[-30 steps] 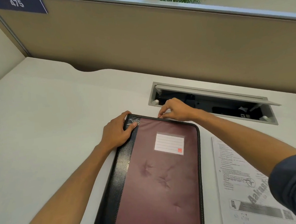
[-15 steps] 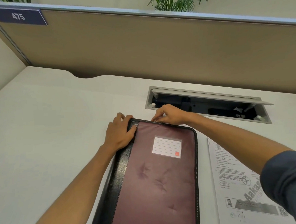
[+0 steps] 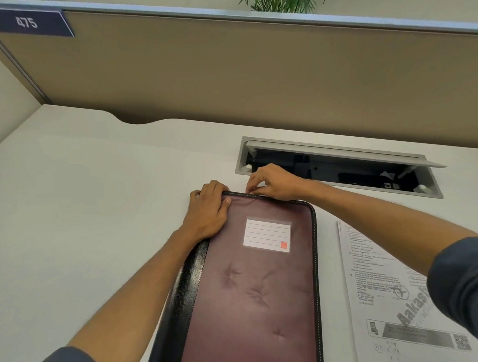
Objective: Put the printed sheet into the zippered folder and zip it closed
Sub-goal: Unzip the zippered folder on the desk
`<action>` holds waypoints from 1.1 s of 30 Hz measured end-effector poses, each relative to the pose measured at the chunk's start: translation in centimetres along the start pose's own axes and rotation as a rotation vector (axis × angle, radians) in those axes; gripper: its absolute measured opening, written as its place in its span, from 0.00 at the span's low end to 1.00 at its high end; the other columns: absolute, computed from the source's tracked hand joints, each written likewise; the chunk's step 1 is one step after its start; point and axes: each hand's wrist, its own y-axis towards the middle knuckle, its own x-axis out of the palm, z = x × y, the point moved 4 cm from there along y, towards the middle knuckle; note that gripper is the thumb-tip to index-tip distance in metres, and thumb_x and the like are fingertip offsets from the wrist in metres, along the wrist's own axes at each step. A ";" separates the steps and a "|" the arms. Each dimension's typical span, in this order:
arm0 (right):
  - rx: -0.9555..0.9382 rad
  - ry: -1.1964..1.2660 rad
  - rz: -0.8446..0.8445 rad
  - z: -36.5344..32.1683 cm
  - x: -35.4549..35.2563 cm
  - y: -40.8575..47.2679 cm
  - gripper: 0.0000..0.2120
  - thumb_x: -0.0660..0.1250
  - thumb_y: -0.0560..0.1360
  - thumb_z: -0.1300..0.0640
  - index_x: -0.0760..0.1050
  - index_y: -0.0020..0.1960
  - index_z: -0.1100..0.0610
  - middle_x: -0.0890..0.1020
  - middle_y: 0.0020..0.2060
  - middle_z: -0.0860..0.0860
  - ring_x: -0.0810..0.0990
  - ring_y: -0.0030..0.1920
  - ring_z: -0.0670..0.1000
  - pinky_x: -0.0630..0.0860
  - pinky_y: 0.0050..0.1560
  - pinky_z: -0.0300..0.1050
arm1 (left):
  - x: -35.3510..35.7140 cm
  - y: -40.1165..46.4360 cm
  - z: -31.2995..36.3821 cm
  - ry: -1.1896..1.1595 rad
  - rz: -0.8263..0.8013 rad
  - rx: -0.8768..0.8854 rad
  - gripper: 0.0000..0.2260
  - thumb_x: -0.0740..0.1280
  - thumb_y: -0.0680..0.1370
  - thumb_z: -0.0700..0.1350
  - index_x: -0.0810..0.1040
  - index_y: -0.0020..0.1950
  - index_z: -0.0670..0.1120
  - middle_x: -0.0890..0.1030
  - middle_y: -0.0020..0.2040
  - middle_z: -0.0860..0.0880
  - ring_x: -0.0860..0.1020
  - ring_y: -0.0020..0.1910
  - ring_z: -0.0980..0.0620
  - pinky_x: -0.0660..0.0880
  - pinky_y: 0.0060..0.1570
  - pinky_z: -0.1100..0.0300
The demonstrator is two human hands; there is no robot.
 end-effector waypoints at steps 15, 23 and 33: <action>-0.086 -0.030 0.062 -1.3 0.3 0.3 0.05 0.69 0.75 0.57 0.84 0.48 0.54 0.86 0.46 0.48 0.80 0.46 0.47 0.74 0.57 0.47 | 0.2 -0.1 0.9 -0.027 0.008 0.017 0.11 0.57 0.79 0.47 0.73 0.57 0.45 0.75 0.54 0.49 0.72 0.55 0.49 0.61 0.60 0.51; -0.057 -0.070 -0.068 -1.2 0.0 0.7 0.07 0.68 0.76 0.58 0.84 0.51 0.57 0.85 0.49 0.49 0.79 0.51 0.48 0.71 0.61 0.46 | 0.0 -0.2 -0.1 -0.073 0.034 -0.008 0.11 0.57 0.78 0.48 0.73 0.56 0.46 0.76 0.52 0.51 0.72 0.53 0.49 0.62 0.59 0.52; 0.122 -0.139 -0.106 5.3 -3.6 -9.0 0.07 0.70 0.76 0.56 0.84 0.53 0.53 0.84 0.51 0.45 0.75 0.45 0.39 0.65 0.47 0.29 | -0.5 -0.2 -1.3 -0.068 0.062 -0.052 0.15 0.56 0.77 0.49 0.73 0.57 0.44 0.77 0.53 0.48 0.74 0.54 0.47 0.64 0.60 0.49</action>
